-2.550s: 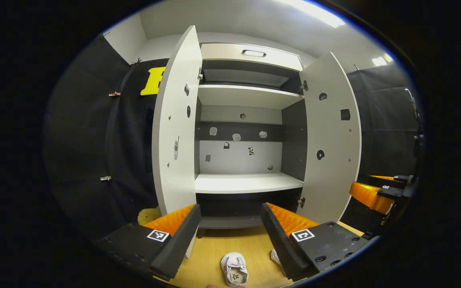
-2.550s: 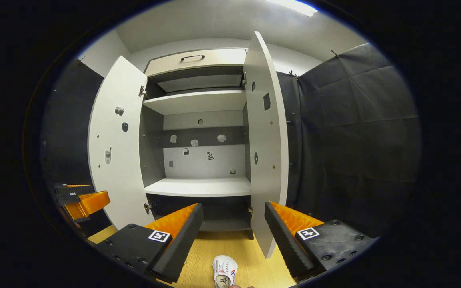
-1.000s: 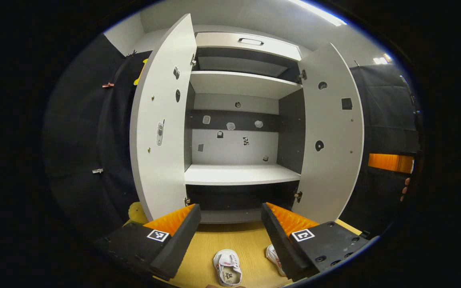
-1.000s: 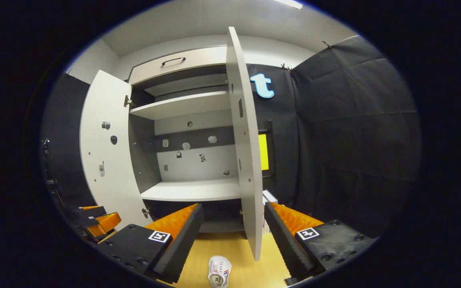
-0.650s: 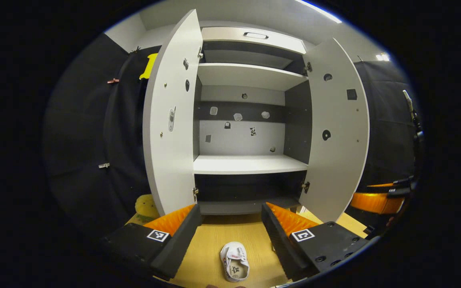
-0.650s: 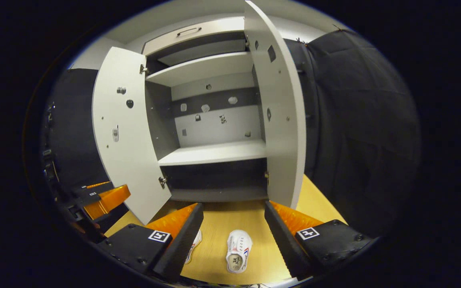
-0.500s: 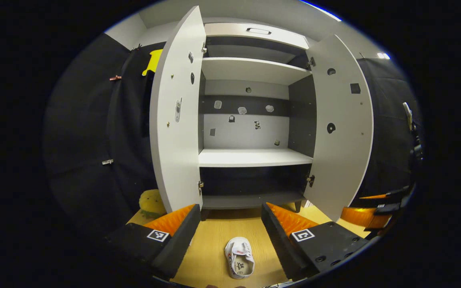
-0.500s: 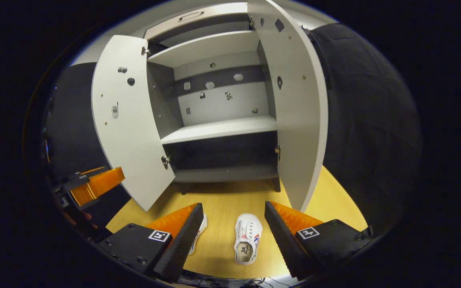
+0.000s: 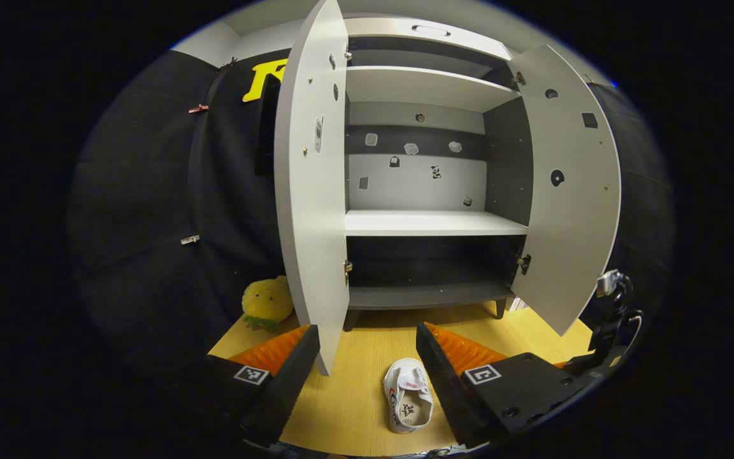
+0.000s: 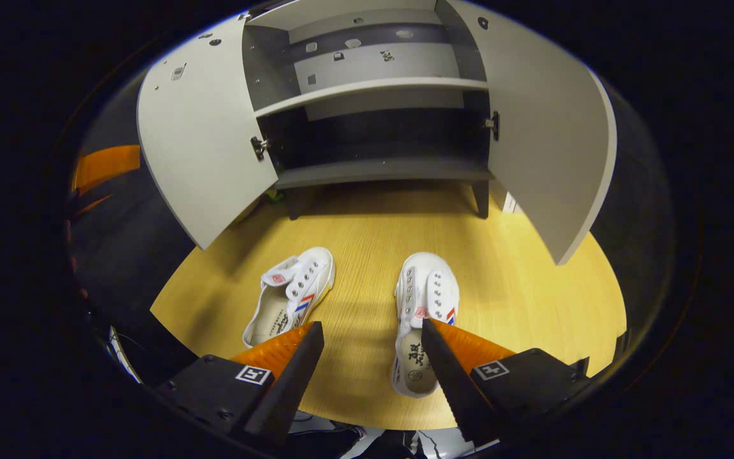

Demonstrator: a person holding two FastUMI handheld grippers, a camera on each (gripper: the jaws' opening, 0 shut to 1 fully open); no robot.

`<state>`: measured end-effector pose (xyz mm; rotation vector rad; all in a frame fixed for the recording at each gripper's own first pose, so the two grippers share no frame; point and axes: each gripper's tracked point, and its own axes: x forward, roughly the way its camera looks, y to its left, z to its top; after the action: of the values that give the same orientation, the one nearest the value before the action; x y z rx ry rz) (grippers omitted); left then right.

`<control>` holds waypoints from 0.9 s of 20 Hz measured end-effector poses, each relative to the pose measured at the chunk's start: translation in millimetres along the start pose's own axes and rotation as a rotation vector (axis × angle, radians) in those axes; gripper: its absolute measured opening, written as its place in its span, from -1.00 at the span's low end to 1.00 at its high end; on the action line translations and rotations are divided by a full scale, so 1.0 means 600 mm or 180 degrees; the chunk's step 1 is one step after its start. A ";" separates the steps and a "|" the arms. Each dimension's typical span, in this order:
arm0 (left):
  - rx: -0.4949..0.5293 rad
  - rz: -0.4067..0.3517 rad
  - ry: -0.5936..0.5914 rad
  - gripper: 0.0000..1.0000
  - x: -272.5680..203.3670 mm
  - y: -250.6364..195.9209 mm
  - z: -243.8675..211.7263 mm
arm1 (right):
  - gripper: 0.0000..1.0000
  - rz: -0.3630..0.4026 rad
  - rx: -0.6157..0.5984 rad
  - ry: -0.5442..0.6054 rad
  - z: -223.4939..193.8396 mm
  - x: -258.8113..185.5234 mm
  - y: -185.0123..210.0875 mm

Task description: Grab one shoe with the right hand and put it into the shoe cabinet, grab the other shoe with the left hand and put it into the shoe cabinet; then close the right door with the right hand and the left door with the left hand.

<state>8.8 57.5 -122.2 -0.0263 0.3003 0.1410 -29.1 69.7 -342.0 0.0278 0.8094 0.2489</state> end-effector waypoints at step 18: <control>-0.0143 -0.0138 0.0449 0.91 0.003 -0.033 -0.088 | 0.77 -0.0358 0.0122 0.0193 -0.053 0.137 -0.029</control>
<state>-2.2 35.6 -172.9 -0.0874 0.4371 0.1029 6.2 69.8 -424.9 0.0106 0.8730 0.1285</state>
